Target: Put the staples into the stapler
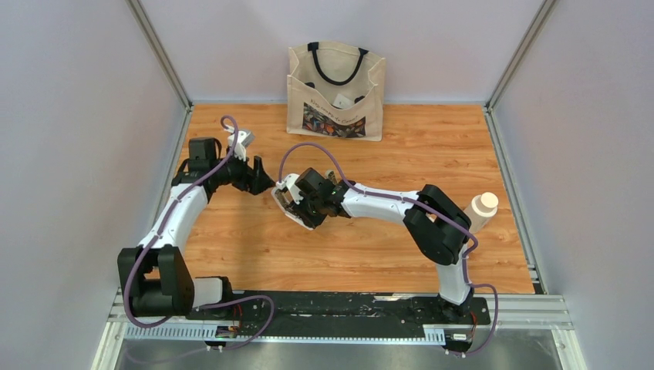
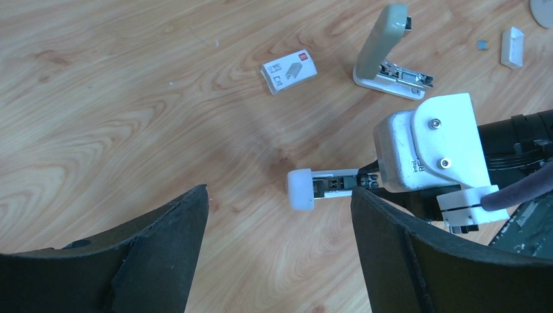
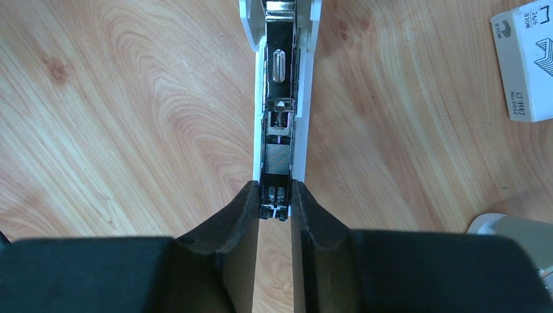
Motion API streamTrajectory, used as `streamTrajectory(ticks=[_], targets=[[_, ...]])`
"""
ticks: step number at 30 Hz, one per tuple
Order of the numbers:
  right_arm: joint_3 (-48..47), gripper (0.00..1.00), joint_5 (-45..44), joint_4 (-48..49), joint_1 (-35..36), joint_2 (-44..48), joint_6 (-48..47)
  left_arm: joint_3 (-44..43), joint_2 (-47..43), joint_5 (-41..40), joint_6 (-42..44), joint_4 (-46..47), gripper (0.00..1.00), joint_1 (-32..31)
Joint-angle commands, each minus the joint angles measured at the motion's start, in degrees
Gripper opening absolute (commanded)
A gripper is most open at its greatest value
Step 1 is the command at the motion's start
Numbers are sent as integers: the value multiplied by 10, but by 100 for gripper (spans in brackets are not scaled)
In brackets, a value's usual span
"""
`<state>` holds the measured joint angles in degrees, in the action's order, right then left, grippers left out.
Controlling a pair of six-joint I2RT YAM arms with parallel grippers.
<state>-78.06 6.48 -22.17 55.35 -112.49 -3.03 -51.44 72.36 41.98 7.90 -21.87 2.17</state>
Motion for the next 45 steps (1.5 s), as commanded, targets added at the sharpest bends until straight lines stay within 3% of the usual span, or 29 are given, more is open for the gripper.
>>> streamTrajectory(ticks=[1, 9, 12, 22, 28, 45], targets=[[-15, 23, -9, 7, 2, -3, -4, -27, 23, 30, -3, 19, 85, -16], [-12, 23, -12, 8, 3, 1, -2, -23, 54, 60, -6, 21, 68, -20], [-11, 23, -12, 8, 3, 1, -2, -25, 70, 73, -9, 18, 54, -19], [-11, 23, -18, 8, 3, 1, -1, -25, 103, 82, -8, 6, 51, -19], [-14, 22, -22, 6, 2, -3, 0, -34, 114, 106, -13, -4, 33, -20], [-20, 21, -31, 3, 2, -13, 0, -35, 140, 174, -26, -10, 32, -38]])
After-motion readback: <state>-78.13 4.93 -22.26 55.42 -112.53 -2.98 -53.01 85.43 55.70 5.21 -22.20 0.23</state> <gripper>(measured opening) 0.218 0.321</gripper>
